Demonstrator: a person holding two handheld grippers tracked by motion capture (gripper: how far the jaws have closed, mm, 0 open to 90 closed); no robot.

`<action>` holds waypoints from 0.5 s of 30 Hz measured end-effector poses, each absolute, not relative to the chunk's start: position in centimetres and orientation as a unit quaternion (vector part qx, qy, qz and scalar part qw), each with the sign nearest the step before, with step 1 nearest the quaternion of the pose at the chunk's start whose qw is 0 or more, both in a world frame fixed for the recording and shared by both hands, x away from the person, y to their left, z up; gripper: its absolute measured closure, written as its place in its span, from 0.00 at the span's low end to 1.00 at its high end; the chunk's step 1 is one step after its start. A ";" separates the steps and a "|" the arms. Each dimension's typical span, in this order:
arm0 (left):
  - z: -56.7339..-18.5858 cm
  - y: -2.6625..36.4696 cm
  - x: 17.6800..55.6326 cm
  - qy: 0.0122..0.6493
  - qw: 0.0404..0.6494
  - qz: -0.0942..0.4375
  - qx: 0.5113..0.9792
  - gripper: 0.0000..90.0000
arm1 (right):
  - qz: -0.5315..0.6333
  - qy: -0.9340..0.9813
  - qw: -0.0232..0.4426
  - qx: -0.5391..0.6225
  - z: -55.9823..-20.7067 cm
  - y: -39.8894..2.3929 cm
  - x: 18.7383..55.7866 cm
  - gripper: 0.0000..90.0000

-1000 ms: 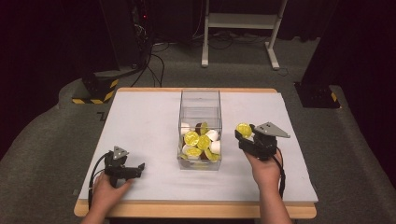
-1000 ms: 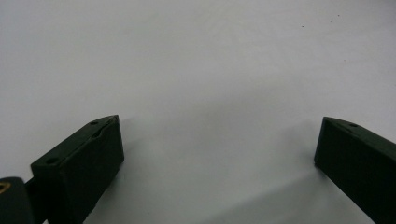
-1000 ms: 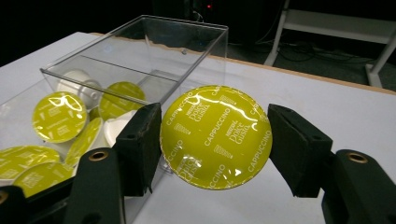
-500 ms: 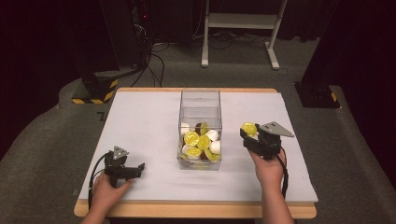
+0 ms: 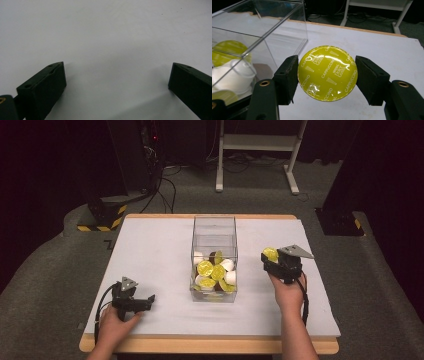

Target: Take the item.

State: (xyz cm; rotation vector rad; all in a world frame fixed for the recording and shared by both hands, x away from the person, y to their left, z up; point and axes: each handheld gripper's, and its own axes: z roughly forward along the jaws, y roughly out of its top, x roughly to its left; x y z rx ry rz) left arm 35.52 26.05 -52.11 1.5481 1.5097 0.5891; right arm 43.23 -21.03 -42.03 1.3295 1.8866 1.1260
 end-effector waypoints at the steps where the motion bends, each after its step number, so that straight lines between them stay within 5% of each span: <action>1: -52.1 26.0 35.5 0.606 0.435 0.237 0.622 0.02 | 0.421 0.705 0.283 0.497 -42.0 -21.0 43.2 0.43; 15: -52.1 26.0 35.5 0.606 0.435 0.237 0.622 0.02 | 0.397 0.708 0.287 0.508 -42.9 -21.0 46.4 0.43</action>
